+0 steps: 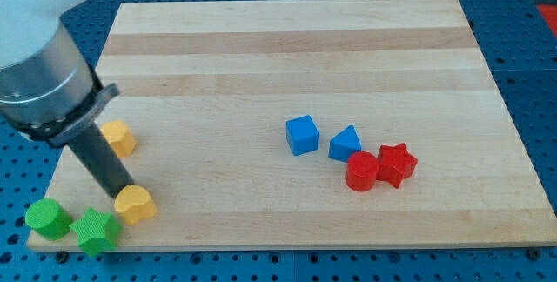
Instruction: Move the yellow heart to the bottom center of the board
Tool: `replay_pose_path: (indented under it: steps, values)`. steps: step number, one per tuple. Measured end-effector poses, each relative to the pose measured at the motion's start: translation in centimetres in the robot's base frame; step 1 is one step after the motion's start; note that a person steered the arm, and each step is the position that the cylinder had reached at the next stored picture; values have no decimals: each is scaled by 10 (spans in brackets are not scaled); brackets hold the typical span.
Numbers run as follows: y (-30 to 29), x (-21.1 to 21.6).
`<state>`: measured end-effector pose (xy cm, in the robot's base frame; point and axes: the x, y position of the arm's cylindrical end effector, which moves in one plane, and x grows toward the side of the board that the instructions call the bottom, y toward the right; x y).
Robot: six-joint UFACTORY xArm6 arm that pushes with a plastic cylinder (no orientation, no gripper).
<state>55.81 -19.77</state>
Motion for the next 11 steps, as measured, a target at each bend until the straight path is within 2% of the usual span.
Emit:
replay_pose_path:
  steps: [2,3,5,6,8,9,10,11]
  values:
    - [93,0]
    - [78,0]
    - [-2,3]
    - [8,32]
    - [147,23]
    - [184,15]
    - [145,53]
    - [123,60]
